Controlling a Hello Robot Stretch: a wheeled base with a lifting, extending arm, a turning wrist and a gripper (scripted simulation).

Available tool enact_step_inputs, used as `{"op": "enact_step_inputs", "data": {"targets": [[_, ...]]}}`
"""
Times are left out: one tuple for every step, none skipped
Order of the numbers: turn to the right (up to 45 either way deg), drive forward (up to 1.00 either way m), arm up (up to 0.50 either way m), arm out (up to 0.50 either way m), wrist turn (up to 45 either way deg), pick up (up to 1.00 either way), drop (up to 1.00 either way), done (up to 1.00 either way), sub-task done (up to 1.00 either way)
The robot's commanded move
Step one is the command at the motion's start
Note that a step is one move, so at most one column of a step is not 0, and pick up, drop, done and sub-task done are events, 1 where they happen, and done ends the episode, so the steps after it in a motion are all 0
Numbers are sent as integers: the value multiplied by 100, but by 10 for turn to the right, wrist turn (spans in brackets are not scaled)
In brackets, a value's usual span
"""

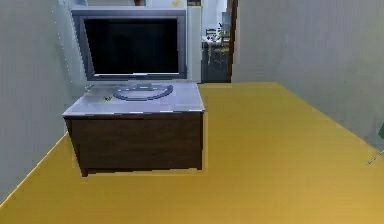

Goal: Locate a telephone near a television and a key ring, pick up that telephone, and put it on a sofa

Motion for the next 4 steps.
{"op": "enact_step_inputs", "data": {"targets": [[-450, 0, 0, 0, 0, 0, 0, 0, 0], [-420, 0, 0, 0, 0, 0, 0, 0, 0], [0, 30, 0, 0, 0, 0, 0, 0, 0], [-450, 0, 0, 0, 0, 0, 0, 0, 0]]}}
